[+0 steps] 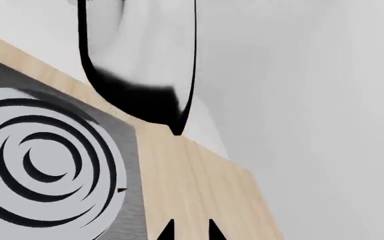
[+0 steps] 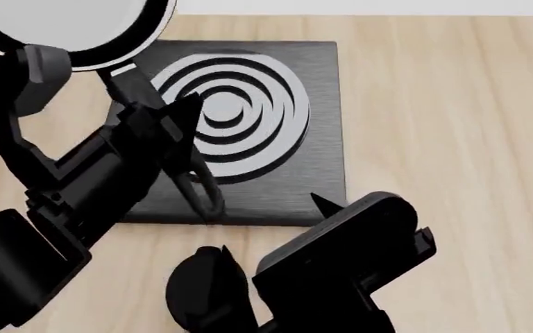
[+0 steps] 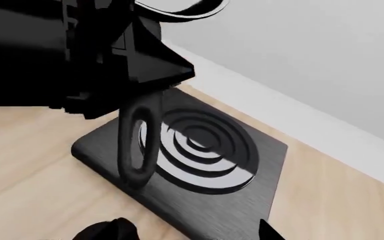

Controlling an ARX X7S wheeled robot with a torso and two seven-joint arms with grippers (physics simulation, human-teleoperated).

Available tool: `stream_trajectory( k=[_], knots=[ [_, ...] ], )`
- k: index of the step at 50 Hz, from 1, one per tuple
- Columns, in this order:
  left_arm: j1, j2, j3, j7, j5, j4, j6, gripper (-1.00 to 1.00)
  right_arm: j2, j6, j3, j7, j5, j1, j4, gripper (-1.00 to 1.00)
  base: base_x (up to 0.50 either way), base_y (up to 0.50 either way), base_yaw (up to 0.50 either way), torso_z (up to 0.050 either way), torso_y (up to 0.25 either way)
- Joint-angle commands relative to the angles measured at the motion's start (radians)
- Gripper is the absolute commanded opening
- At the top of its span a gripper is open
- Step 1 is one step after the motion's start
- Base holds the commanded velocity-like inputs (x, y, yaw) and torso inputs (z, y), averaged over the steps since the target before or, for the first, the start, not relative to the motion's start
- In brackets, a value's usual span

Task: Put the frying pan on the cabinet shelf.

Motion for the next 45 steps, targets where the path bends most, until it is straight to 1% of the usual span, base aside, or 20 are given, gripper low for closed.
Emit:
stream_trajectory(
  k=[1, 7, 11, 14, 24, 33, 39, 40, 45],
  knots=[
    [-0.105, -0.014, -0.052, 0.022, 0.009, -0.073, 0.067, -1.0, 0.005, 0.005, 0.009, 0.005, -0.009, 0.004, 0.001, 1.0, 0.0, 0.01, -0.01, 0.0, 0.0],
    [-0.145, -0.031, -0.061, 0.02, 0.016, -0.117, 0.071, -1.0, 0.009, 0.0, 0.013, 0.007, -0.005, 0.001, 0.003, 1.0, 0.0, 0.0, 0.0, 0.002, -0.003],
    [-0.162, -0.037, -0.088, -0.001, -0.002, -0.14, 0.081, -1.0, 0.013, -0.012, 0.011, 0.009, -0.007, -0.003, 0.009, 1.0, 0.0, 0.0, 0.0, 0.0, -0.005],
    [-0.18, -0.051, -0.099, -0.009, -0.003, -0.151, 0.084, -1.0, 0.007, 0.003, 0.018, 0.013, 0.003, 0.003, 0.002, 1.0, 0.0, 0.0, 0.0, 0.0, -0.003],
    [-0.24, -0.103, -0.165, -0.046, -0.038, -0.196, 0.095, -1.0, 0.011, -0.023, 0.015, 0.02, 0.002, -0.02, 0.01, 1.0, 0.0, 0.0, 0.0, 0.001, -0.003],
    [-0.236, -0.129, -0.277, -0.083, -0.143, -0.228, 0.126, -1.0, 0.012, -0.022, 0.019, 0.025, 0.011, -0.025, 0.009, 1.0, 0.0, 0.0, 0.0, 0.0, -0.003],
    [-0.276, -0.174, -0.278, -0.073, -0.16, -0.288, 0.093, -1.0, 0.015, -0.033, 0.011, 0.027, 0.011, -0.028, 0.015, 1.0, 0.0, 0.0, 0.0, 0.0, -0.003],
    [-0.29, -0.179, -0.29, -0.079, -0.185, -0.314, 0.087, -1.0, 0.008, -0.039, 0.021, 0.024, 0.016, -0.033, 0.018, 1.0, 0.0, 0.01, 0.0, 0.0, 0.0],
    [-0.323, -0.21, -0.323, -0.085, -0.21, -0.36, 0.089, -1.0, 0.005, -0.04, 0.016, 0.03, 0.019, -0.034, 0.019, 1.0, 0.0, 0.0, 0.0, 0.002, -0.002]
  ],
)
